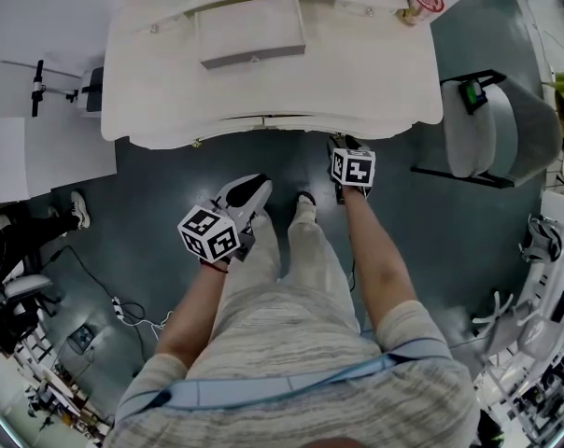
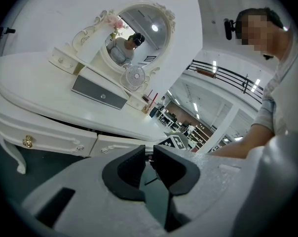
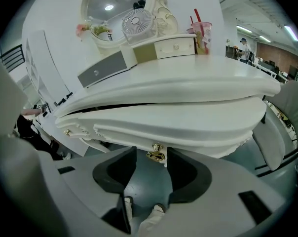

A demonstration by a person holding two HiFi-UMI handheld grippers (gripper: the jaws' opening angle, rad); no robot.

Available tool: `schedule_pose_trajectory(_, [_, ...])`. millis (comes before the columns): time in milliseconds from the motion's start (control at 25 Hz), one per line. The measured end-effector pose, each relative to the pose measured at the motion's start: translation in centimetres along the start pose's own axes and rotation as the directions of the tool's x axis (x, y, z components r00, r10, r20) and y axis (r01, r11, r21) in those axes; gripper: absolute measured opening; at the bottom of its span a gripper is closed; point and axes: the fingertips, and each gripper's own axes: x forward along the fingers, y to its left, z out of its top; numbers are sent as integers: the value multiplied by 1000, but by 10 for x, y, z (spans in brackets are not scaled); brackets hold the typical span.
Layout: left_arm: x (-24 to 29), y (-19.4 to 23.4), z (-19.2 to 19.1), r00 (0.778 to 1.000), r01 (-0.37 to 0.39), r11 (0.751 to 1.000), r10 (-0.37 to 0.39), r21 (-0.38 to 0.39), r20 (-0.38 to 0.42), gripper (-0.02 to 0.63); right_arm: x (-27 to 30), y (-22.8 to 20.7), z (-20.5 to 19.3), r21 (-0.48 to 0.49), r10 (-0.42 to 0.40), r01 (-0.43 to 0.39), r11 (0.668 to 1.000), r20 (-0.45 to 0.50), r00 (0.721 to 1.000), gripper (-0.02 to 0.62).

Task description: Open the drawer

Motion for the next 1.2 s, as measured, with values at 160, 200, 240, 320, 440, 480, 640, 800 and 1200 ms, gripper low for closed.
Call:
schedule_pose_trajectory(160, [2, -2, 0, 1000, 5, 1000, -5, -3, 0, 61, 7, -4, -2, -9, -16, 16, 1000, -25, 1000, 160])
schedule_pose_trajectory(200, [2, -3, 0, 1000, 7, 1000, -7, -4, 1, 61, 8, -5, -3, -14, -20, 20, 1000, -31, 999, 160])
schedule_pose_trajectory(240, [3, -4, -1, 1000, 9, 1000, -9, -4, 2, 61, 9, -6, -5, -19, -23, 22, 1000, -37, 999, 160])
schedule_pose_trajectory(320, [2, -5, -1, 1000, 10, 1000, -10, -5, 1, 61, 11, -7, -8, -27, -26, 25, 999, -49, 998, 160])
schedule_pose_trajectory(440, [1, -5, -1, 1000, 9, 1000, -9, -9, 0, 61, 14, -9, -10, -15, -34, 33, 999, -55, 998, 158])
schedule_pose_trajectory(480, [0, -4, -2, 1000, 9, 1000, -9, -11, 0, 61, 14, -9, -9, -11, -39, 38, 999, -55, 998, 136])
schedule_pose_trajectory(640, [-1, -3, -1, 1000, 5, 1000, -5, -15, 3, 61, 14, -9, -8, -24, -49, 48, 999, -72, 996, 126])
schedule_pose_trajectory(800, [-1, -4, -1, 1000, 8, 1000, -8, -14, 6, 61, 13, -9, -11, -28, -50, 48, 998, -85, 995, 124])
schedule_pose_trajectory(1200, [-5, -6, -1, 1000, 13, 1000, -13, -14, 7, 61, 2, -6, -27, -22, -59, 57, 998, -99, 993, 124])
